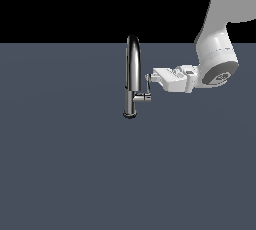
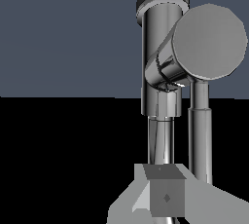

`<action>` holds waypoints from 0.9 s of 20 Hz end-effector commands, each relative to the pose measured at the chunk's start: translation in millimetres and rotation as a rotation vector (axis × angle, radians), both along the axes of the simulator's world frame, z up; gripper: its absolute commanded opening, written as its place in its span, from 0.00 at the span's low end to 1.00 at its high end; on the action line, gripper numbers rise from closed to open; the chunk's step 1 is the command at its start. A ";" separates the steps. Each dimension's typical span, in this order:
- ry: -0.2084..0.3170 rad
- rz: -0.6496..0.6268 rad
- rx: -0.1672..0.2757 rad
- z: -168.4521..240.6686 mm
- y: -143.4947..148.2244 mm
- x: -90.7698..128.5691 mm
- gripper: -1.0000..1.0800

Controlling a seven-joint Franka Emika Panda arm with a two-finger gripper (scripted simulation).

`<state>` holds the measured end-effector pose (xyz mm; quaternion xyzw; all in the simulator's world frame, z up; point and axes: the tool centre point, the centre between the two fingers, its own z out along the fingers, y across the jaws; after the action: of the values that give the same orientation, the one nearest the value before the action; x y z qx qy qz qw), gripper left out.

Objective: Turn on the faucet by rotating a designated handle.

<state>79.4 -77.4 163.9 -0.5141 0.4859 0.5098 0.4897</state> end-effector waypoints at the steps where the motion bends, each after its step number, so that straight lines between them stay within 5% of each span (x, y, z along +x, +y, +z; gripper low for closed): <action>1: 0.001 0.001 0.001 0.8 -0.2 -5.9 0.00; 18: -0.002 -0.010 -0.006 1.3 -6.8 -38.7 0.00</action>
<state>43.2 -84.6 167.2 -0.5139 0.4897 0.5044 0.4916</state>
